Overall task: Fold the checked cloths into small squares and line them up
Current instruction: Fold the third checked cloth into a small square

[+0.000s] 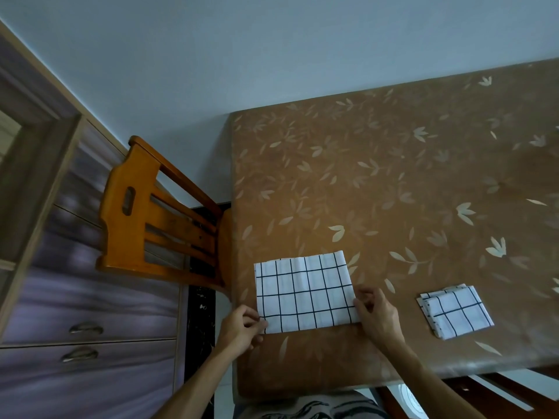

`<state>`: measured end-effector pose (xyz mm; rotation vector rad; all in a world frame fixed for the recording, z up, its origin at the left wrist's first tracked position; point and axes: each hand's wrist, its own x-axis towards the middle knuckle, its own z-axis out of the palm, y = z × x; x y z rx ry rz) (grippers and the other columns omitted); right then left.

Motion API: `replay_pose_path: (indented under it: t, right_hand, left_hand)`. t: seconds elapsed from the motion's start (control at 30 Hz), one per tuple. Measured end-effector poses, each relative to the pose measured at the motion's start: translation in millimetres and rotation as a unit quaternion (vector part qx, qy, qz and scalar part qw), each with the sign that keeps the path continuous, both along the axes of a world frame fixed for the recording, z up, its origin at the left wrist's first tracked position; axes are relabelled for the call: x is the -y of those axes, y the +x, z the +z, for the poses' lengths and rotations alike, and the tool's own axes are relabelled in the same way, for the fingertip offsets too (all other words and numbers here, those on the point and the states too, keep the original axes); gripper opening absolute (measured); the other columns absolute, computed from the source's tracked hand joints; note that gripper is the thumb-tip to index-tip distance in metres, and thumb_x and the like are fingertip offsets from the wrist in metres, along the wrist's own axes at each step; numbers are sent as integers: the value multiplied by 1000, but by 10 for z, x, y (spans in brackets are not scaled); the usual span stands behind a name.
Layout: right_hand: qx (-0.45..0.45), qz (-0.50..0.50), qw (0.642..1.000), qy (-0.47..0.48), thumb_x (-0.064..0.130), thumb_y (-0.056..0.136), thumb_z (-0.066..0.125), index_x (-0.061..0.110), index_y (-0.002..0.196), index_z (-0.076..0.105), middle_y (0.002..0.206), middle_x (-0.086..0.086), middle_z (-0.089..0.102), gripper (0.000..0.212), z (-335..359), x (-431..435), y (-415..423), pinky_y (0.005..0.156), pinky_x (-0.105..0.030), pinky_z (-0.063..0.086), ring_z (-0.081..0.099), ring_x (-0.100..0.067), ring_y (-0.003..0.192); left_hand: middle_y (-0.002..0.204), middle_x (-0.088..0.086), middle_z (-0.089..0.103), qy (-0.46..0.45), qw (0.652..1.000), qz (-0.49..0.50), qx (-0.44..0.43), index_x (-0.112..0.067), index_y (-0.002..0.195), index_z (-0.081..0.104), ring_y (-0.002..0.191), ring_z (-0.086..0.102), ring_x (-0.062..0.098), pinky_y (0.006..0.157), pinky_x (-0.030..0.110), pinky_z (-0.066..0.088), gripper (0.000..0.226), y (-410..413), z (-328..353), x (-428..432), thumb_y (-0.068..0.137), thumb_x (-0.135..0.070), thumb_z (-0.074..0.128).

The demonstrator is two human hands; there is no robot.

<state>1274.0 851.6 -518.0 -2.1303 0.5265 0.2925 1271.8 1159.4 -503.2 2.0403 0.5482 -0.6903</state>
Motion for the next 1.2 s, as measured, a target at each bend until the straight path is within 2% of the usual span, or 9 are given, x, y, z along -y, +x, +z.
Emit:
replay_pose_path:
  t: [0.27, 0.47, 0.67, 0.9, 1.03, 1.1, 1.13, 1.2]
  right_hand:
    - [-8, 0, 1000, -26, 25, 94, 60, 13, 117, 55, 91, 2, 67, 26, -7, -41, 12, 70, -28, 50, 64, -17, 86]
    - [-3, 4, 999, -40, 23, 94, 61, 11, 115, 54, 89, 1, 68, 25, -20, -61, 11, 67, -31, 55, 66, -18, 82]
    - [-8, 9, 998, -55, 24, 94, 60, 11, 111, 53, 89, -1, 68, 23, -16, -74, 18, 63, -29, 52, 65, -18, 79]
    - [2, 12, 998, -62, 23, 95, 58, 14, 116, 53, 90, 1, 68, 23, 7, -101, 14, 63, -29, 49, 65, -19, 81]
    - [4, 7, 998, -70, 22, 94, 58, 13, 113, 53, 88, 1, 69, 21, -2, -111, 6, 66, -38, 54, 66, -22, 81]
    - [12, 4, 997, -71, 21, 94, 58, 14, 113, 54, 87, 3, 69, 21, 1, -121, -3, 67, -38, 54, 66, -21, 80]
    - [15, 6, 997, -72, 21, 94, 58, 14, 114, 54, 87, 3, 69, 21, 5, -125, -6, 66, -36, 53, 66, -20, 80]
    - [23, 6, 997, -72, 20, 94, 59, 13, 113, 54, 86, 3, 69, 21, 4, -129, -1, 65, -37, 53, 67, -21, 79]
  left_hand:
    - [92, 3, 70, 13, 1000, 16, -1, -19, 98, 57, 66, 73, 16, 52, 25, 56, 21, 1, 11, 19, 89, -31, 72]
    - [85, 0, 71, 49, 999, 18, 10, -16, 97, 60, 63, 71, 14, 50, 23, 54, 16, 7, -3, 46, 90, -25, 71]
    - [80, 2, 73, 52, 998, 23, 14, -15, 93, 59, 58, 70, 13, 48, 21, 52, 20, 16, -35, 40, 88, -26, 75]
    - [73, 4, 72, 51, 998, -2, 22, -20, 92, 56, 61, 71, 15, 60, 28, 57, 25, -7, -111, 0, 86, -34, 75]
    - [74, 2, 70, 54, 998, -15, 27, -22, 93, 56, 60, 69, 15, 62, 30, 57, 27, 4, -135, -35, 86, -41, 73]
    - [76, -5, 66, 116, 989, -47, 79, -25, 91, 55, 62, 65, 10, 60, 26, 55, 26, -11, -156, -71, 87, -45, 71]
    - [79, -9, 62, 164, 974, -77, 133, -26, 91, 54, 65, 62, 6, 58, 22, 52, 23, -16, -160, -80, 90, -44, 68]
    - [89, -11, 57, 242, 924, -156, 250, -26, 98, 54, 74, 58, 4, 58, 19, 50, 14, 6, -155, -49, 95, -37, 62]
